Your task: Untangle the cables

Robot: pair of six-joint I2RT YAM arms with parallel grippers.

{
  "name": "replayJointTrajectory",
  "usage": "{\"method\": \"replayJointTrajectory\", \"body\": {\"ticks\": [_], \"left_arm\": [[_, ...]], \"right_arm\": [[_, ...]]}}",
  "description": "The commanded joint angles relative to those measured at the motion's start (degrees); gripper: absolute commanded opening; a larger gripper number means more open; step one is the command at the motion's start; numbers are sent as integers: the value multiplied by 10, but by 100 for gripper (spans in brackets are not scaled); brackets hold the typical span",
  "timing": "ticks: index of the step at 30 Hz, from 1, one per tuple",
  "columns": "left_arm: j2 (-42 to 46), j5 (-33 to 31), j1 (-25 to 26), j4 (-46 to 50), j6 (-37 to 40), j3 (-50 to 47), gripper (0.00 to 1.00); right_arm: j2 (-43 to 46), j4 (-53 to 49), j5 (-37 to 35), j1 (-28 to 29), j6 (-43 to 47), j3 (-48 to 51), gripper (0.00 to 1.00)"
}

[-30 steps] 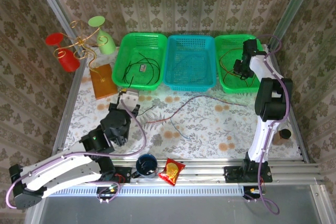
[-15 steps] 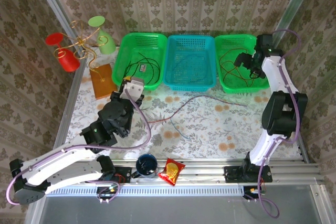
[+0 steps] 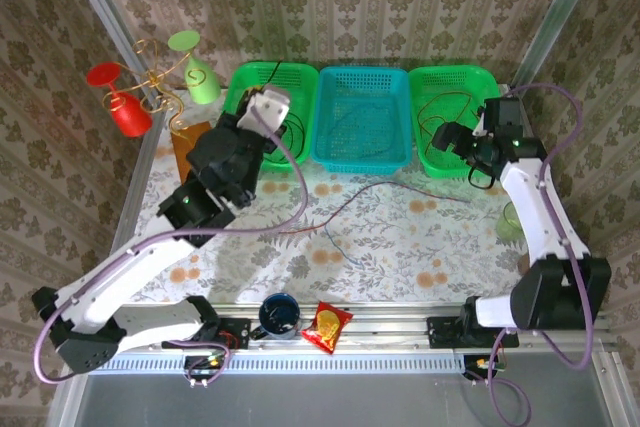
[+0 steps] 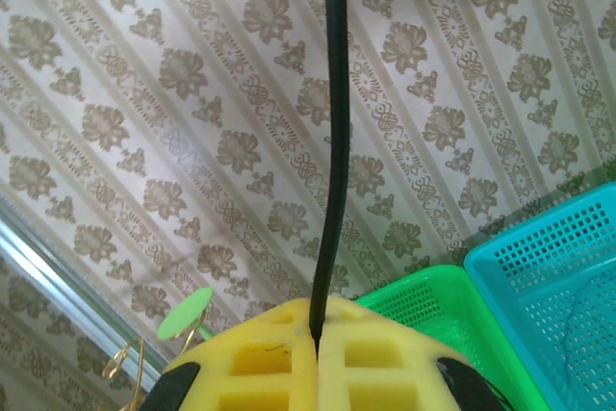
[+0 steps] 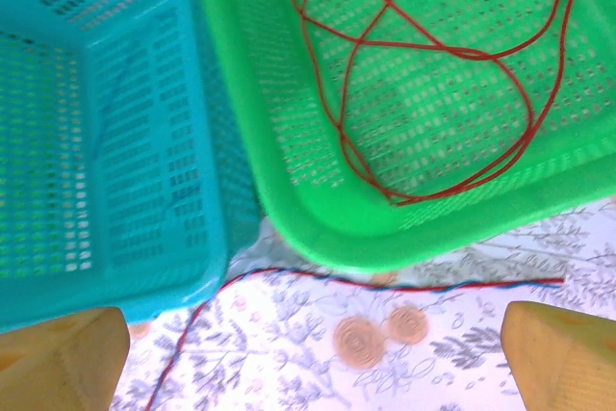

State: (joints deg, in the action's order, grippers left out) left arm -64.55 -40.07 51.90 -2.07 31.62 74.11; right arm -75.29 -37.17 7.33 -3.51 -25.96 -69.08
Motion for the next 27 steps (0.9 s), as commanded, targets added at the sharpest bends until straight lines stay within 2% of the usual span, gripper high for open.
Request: {"method": "replayJointTrajectory", "body": {"ticks": [1,7,14,16,20,22,25,27], "left_arm": [[-45,60,-21,53,6,73,0],[-153,69,-57,61,54,191,0],[-245,91,-107,131,66,317,0],[-273,98,-131,160,57,339,0],[-341,133,-195,246,-13,368,0],[-390,113,-213,260,3,367,0],[-495,44,-232,265,44,378,0],[-546,58,-240,276,20,388,0]], "right_arm": [[41,17,12,4,-24,26,100],[73,-6,27,5,-13,38,100],[96,-10,32,5,-14,48,100],[100,1,38,5,-27,58,100],[101,11,53,5,-45,66,100],[104,10,57,6,-49,66,100],[113,23,63,6,-60,73,100],[116,24,70,6,-67,73,100]]}}
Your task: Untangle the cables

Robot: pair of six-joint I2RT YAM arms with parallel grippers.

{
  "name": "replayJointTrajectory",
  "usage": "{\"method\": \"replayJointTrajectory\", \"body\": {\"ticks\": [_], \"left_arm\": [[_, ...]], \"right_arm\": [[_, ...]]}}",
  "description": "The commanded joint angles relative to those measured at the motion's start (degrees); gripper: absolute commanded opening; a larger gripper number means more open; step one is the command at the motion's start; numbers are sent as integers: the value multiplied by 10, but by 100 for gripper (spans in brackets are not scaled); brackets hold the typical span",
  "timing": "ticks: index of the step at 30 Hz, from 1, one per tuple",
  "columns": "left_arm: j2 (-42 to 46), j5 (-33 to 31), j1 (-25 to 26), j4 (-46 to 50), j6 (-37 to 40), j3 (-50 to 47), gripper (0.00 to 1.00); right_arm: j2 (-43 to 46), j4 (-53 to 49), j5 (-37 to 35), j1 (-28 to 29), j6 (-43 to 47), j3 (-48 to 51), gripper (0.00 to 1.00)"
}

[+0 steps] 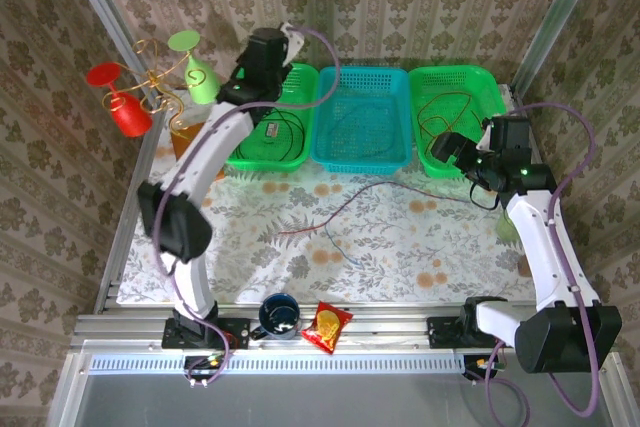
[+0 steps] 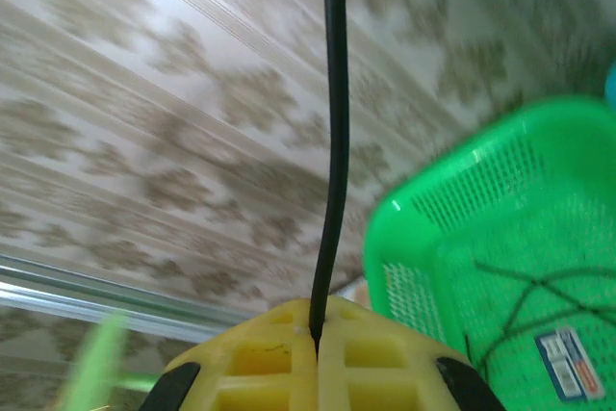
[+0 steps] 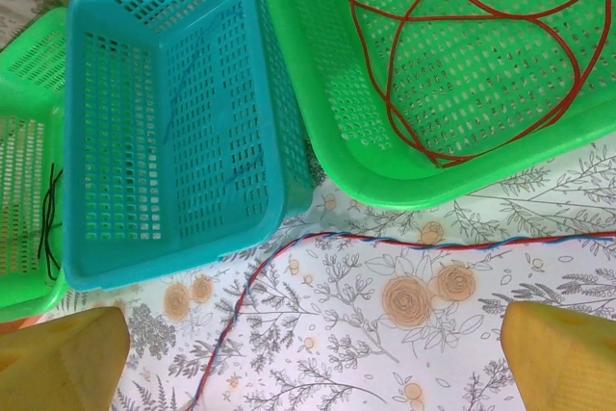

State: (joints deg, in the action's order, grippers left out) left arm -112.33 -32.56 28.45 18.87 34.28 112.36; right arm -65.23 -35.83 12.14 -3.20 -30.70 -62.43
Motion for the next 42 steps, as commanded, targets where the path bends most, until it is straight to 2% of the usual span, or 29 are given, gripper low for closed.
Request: {"method": "replayJointTrajectory", "body": {"ticks": [1,4,8,9,12,19,21,25,27,29,32,35,39,42], "left_arm": [[-84,-9,-8,66,-14,8,0],[-126,12,-9,62,-24,15,0],[-163,67,-19,126,-96,41,0],[-170,81,-38,146,-112,50,0],[-189,105,-52,189,-131,71,0],[-186,205,-81,230,-202,91,0],[-190,249,-85,251,-204,106,0],[-220,282,-84,304,-202,148,1],[-224,290,-85,308,-211,143,7],[-231,294,-84,313,-219,144,18],[-239,295,-85,317,-225,145,26],[-239,293,-85,315,-232,148,43],[-204,271,-79,298,-243,145,59],[-162,250,-75,267,-249,119,67]], "right_arm": [[16,8,25,3,-21,5,100],[26,-6,29,3,-20,4,100],[50,-24,22,3,-5,12,100],[55,-28,19,3,-3,14,100],[67,-32,17,3,2,23,100],[66,-30,23,3,-4,28,100],[65,-27,25,3,-7,28,100],[63,-24,28,4,-11,28,100],[64,-25,26,5,-11,26,100],[64,-29,25,5,-8,26,100],[65,-38,20,5,1,22,100],[68,-43,17,5,3,18,100],[69,-44,17,5,2,17,100],[67,-43,19,7,-1,20,100]]}}
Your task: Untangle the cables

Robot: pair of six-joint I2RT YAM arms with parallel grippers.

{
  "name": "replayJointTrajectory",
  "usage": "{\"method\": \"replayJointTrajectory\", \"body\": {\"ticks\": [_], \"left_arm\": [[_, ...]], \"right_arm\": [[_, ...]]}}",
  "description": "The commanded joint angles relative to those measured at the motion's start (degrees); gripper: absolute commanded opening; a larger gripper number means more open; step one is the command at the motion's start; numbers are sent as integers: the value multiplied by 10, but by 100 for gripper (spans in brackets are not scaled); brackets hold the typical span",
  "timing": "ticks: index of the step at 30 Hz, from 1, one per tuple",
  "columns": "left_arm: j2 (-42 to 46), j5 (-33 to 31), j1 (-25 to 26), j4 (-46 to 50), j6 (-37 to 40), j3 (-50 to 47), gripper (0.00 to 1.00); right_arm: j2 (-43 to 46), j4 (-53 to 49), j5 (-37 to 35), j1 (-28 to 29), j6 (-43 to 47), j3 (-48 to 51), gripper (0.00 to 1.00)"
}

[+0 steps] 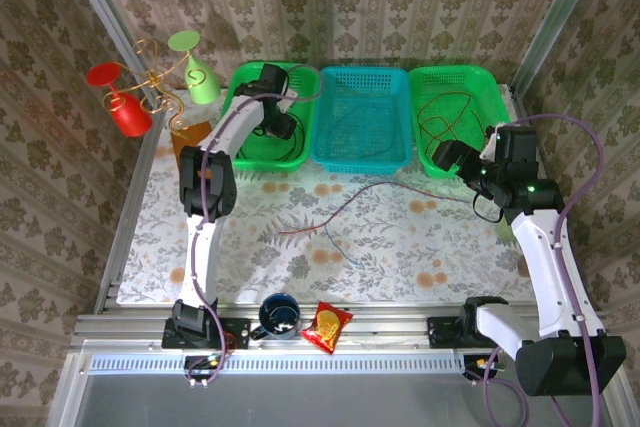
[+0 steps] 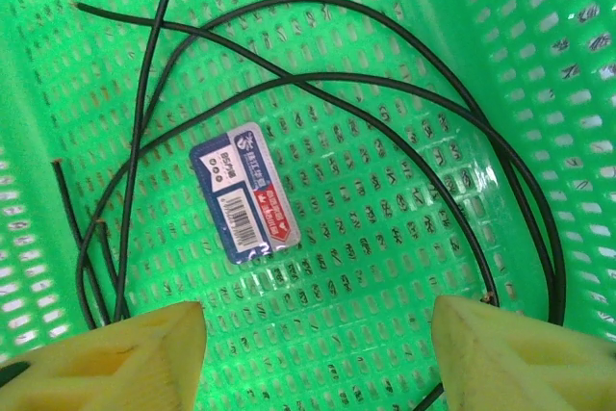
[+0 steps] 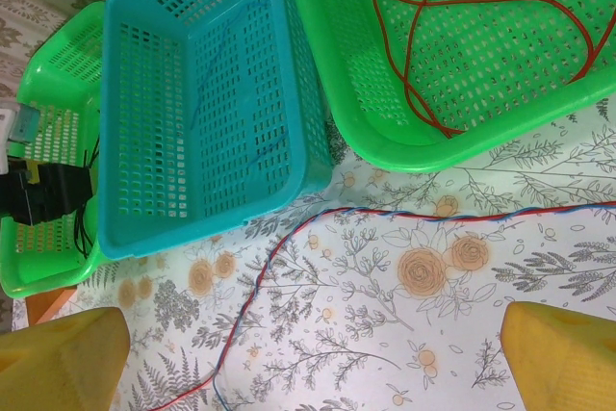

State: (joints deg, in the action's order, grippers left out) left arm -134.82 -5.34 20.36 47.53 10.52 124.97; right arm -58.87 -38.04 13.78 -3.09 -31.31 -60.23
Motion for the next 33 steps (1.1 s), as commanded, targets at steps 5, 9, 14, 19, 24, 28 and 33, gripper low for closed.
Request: {"method": "replayJointTrajectory", "body": {"ticks": [5,9,14,19,24,28,33], "left_arm": [[115,-38,24,-20,0,-17,70],[186,-33,54,-42,15,-83,72],[317,1,101,-103,-8,-225,72],[435,42,115,-135,-55,-356,72],[530,43,130,-146,-124,-479,73],[593,13,167,-167,-146,-581,73],[659,9,191,-188,-227,-682,73]], "right_arm": [[5,-21,5,13,5,3,100],[6,-20,-2,39,8,21,100],[7,-18,-44,108,11,54,100],[15,-19,-84,171,13,88,98],[20,-18,-117,227,4,122,93],[9,-5,-130,286,-9,139,88],[-38,0,-176,378,-16,136,82]]}}
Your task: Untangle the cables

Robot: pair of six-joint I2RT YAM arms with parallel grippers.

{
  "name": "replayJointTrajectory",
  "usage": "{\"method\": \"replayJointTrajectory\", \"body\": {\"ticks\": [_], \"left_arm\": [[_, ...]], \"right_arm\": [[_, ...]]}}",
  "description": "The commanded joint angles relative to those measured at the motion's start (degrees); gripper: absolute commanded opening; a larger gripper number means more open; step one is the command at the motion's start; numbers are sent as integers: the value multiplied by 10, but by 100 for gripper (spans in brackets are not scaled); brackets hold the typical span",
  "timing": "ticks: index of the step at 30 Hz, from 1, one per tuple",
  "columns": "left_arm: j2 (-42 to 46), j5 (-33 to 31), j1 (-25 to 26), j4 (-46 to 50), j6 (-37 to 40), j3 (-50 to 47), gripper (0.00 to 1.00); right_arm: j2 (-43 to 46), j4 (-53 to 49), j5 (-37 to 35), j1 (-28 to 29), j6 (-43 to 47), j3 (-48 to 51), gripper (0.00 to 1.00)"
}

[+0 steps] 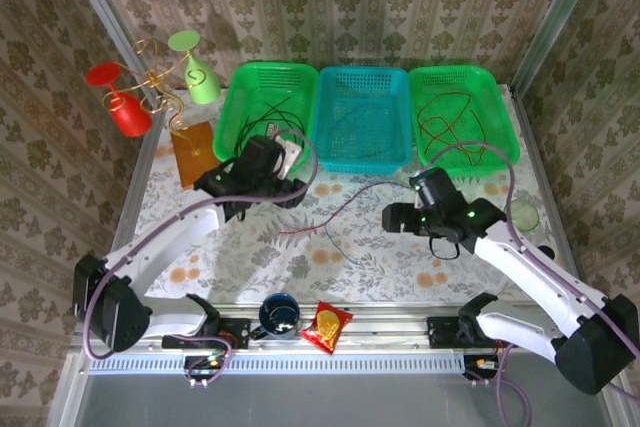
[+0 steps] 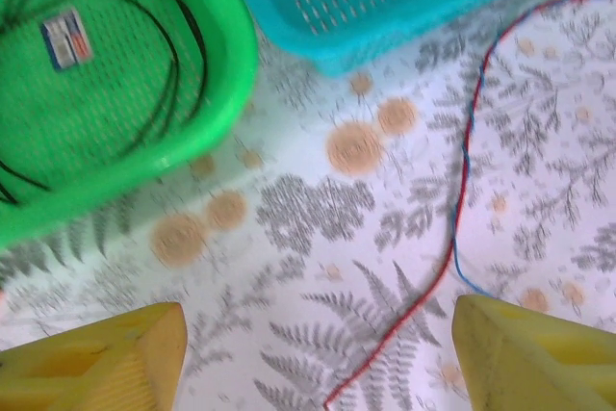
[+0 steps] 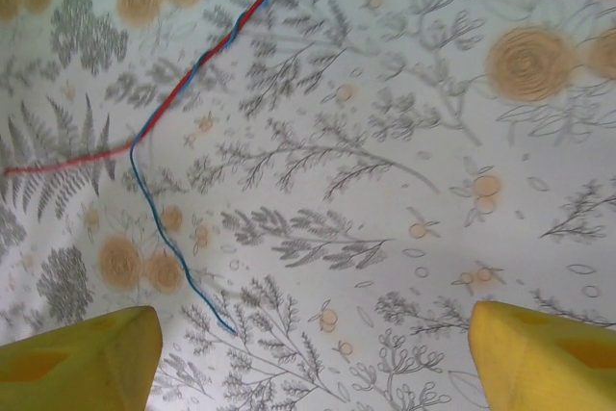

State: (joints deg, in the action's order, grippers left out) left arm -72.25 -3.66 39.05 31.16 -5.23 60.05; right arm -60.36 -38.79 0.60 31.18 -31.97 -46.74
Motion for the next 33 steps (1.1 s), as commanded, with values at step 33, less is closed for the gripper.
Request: {"method": "replayJointTrajectory", "body": {"ticks": [33], "left_arm": [[237,28,-75,25,-226,-234,72]], "right_arm": [[-448,16,-85,263,21,-185,51]]}}
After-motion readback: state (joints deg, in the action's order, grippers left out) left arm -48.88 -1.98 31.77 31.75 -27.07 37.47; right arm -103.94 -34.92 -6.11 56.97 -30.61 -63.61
